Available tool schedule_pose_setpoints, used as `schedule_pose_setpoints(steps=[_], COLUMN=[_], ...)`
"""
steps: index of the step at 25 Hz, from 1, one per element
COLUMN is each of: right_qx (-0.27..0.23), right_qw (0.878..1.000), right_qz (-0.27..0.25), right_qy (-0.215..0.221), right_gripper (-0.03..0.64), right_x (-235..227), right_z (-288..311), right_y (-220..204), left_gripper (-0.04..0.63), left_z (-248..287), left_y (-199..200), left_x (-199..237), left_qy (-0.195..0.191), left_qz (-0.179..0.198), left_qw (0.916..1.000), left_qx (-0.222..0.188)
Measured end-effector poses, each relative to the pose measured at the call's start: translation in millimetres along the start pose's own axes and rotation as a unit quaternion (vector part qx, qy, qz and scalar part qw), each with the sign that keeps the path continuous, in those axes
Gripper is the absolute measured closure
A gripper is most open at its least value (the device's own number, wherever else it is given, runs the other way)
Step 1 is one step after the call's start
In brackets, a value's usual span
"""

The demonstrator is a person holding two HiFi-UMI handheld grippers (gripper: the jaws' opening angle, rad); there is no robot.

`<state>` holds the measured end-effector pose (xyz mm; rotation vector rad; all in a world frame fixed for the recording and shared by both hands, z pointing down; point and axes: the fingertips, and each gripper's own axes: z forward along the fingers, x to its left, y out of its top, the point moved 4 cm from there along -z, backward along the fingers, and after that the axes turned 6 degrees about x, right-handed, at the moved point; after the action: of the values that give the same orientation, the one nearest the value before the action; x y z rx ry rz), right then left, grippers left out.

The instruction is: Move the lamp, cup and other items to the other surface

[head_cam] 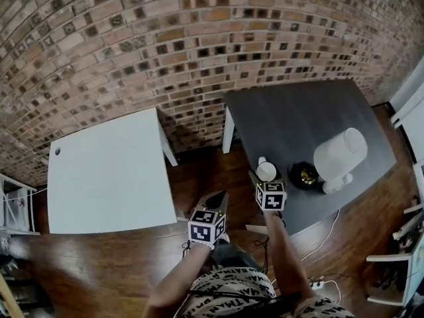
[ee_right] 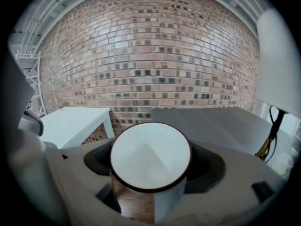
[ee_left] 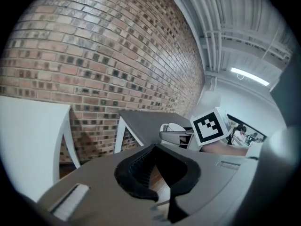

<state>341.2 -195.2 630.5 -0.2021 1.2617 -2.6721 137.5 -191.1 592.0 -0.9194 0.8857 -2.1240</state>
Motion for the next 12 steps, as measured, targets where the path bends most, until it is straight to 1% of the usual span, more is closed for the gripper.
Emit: schedule_pose_setpoints(steps=[7,9,12], right_qx=[-0.021,-0.026,-0.03], right_qw=[0.996,0.992,0.985], right_qz=[-0.054,-0.072,-0.102], right_qy=[0.074,0.099,0.137], right_gripper=[0.195,0.195,0.195], right_x=[123.6,162.4,225.4], right_z=[-27.8,-30.5,-34.4], right_y=[27.3,34.2,40.6], left_gripper=[0.594,0.594,0.594], left_z=[-100.1,-128.6,-174.5], left_y=[-30.1,-39.0,-55.7], left_x=[48.1,67.2,98.0], left_qy=[0.07,0.097,0.142], left_qz=[-0.026,-0.037,-0.058], left_qw=[0.9969,0.9939,0.987], left_qx=[-0.027,-0.037,-0.049])
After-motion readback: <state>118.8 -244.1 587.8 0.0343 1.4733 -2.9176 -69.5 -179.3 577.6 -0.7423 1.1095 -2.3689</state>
